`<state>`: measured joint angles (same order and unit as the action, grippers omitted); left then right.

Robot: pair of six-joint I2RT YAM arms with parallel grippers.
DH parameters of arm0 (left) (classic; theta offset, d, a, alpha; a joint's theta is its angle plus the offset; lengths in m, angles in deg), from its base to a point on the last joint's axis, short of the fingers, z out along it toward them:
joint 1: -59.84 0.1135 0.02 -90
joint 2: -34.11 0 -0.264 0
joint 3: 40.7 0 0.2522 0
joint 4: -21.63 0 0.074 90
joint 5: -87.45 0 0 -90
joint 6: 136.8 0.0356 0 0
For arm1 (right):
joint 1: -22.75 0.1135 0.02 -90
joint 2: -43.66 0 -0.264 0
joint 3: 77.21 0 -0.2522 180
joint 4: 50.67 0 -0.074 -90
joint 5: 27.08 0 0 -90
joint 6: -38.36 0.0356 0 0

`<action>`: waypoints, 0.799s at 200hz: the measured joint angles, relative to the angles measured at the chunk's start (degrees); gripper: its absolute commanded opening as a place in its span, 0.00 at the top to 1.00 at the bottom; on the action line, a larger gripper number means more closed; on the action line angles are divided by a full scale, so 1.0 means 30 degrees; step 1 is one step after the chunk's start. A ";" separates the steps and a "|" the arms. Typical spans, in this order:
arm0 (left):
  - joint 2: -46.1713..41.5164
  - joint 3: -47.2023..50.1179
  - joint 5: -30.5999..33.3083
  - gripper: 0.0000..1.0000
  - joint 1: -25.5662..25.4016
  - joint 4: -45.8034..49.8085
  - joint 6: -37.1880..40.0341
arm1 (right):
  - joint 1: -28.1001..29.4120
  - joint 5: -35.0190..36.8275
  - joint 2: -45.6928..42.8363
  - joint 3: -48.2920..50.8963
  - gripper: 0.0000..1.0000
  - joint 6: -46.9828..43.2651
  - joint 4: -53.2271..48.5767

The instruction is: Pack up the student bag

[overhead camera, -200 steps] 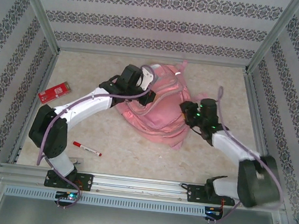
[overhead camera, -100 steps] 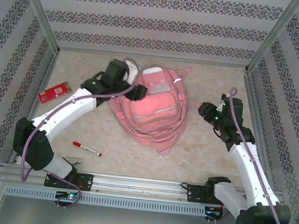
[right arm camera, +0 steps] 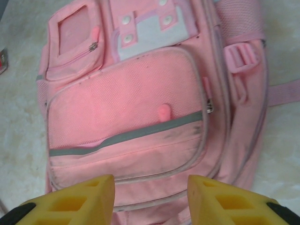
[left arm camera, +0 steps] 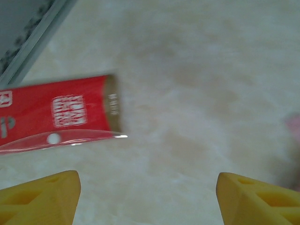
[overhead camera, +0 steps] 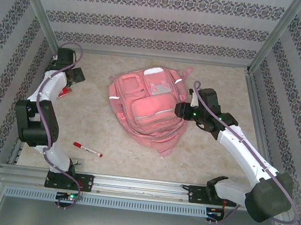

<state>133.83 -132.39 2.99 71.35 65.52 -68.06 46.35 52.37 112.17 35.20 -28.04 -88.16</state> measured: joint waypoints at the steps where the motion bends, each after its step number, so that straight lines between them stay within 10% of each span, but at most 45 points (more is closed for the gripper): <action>1: 0.0051 0.0015 0.0029 0.23 0.0036 -0.0022 -0.0007 | 0.0007 -0.0007 0.0007 0.0007 0.55 0.0000 0.0000; 109: 0.8160 -0.4794 0.0379 0.18 0.2455 -0.0153 -0.0109 | 0.2696 0.0095 0.0168 0.0488 0.55 0.0495 0.0124; 160: 0.7446 -0.3504 -0.1027 0.25 0.2463 -0.0605 -0.0962 | 0.3461 0.0401 0.1661 -0.0219 0.56 0.0583 0.0117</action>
<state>156.17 -142.90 -0.09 78.74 63.71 -70.95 56.73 53.57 117.16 34.55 -26.29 -87.81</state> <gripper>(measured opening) 0.756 0.440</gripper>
